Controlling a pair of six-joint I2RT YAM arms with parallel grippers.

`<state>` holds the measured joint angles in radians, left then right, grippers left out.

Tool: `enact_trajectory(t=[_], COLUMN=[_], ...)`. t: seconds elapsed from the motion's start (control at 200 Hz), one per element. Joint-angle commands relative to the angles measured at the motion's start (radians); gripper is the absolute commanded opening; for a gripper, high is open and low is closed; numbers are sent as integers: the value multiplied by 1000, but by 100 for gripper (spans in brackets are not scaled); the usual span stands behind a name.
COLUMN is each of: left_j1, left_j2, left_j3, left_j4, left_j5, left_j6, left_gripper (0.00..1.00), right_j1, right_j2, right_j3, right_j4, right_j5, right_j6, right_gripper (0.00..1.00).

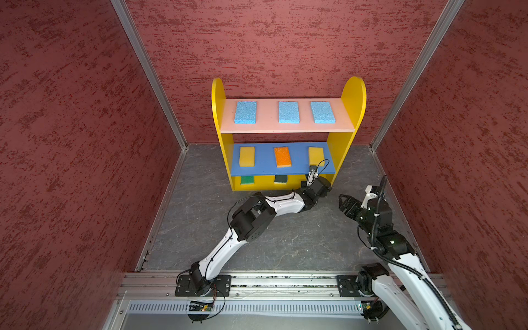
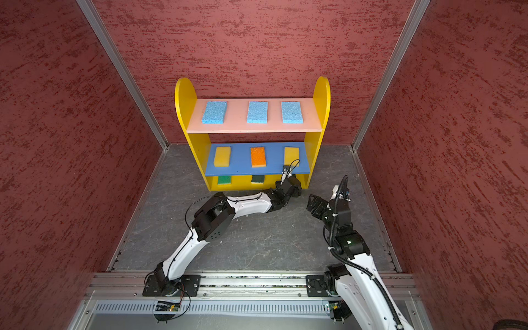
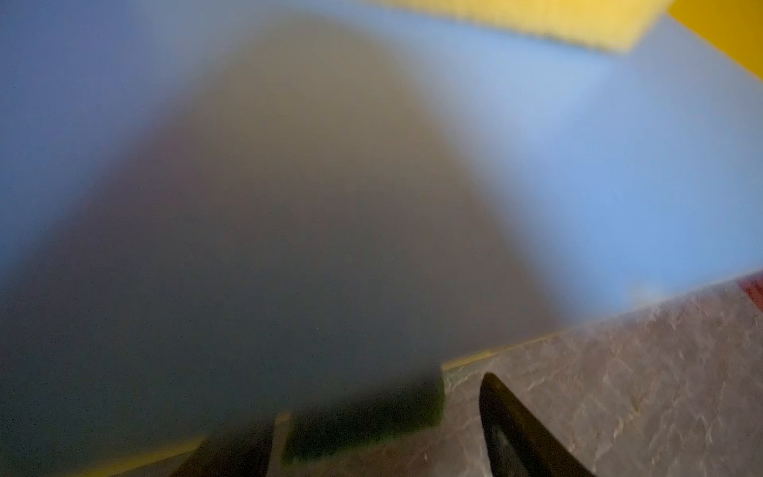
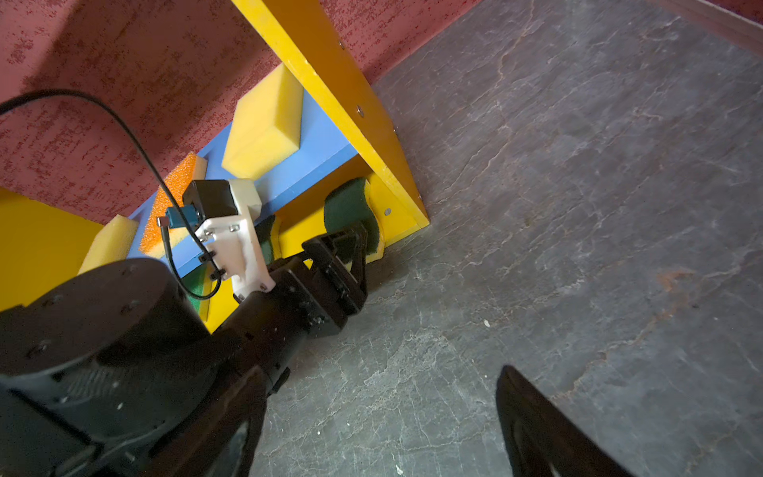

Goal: Arrange cleaning sponges on a shelf
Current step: Place the cleaning sponge on the shelf.

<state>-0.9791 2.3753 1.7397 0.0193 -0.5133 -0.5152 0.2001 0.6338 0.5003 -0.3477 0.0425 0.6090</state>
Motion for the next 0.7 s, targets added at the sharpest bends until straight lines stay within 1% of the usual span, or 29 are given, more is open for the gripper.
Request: enact_trajectory(t=[0.0, 0.14, 0.25, 0.401, 0.521, 0.626, 0.696], left_j1=[-19, -25, -33, -40, -48, -49, -50], left_j2=[-66, -141, -217, -361, -475, -567, -622], left_j3=[-85, -160, -259, -425, -531, -602, -648], left_j4=[60, 65, 81, 91, 50, -10, -33], left_j5=[-23, -39, -53, -69, -97, -106, -103], left_j6=[46, 46, 41, 30, 35, 23, 22], left_gripper=[78, 78, 77, 77, 77, 77, 77], right_j1=[-5, -5, -5, -4, -4, -3, 3], right_j2=[-3, 1, 10, 34, 52, 33, 17], right_j3=[16, 20, 15, 2, -24, -74, -93], right_j4=[7, -1, 7, 39, 88, 167, 189], right_j5=[-27, -36, -59, -115, -172, -226, -226], right_j6=[-12, -9, 5, 40, 106, 208, 268], right_gripper=[87, 86, 84, 75, 65, 61, 58])
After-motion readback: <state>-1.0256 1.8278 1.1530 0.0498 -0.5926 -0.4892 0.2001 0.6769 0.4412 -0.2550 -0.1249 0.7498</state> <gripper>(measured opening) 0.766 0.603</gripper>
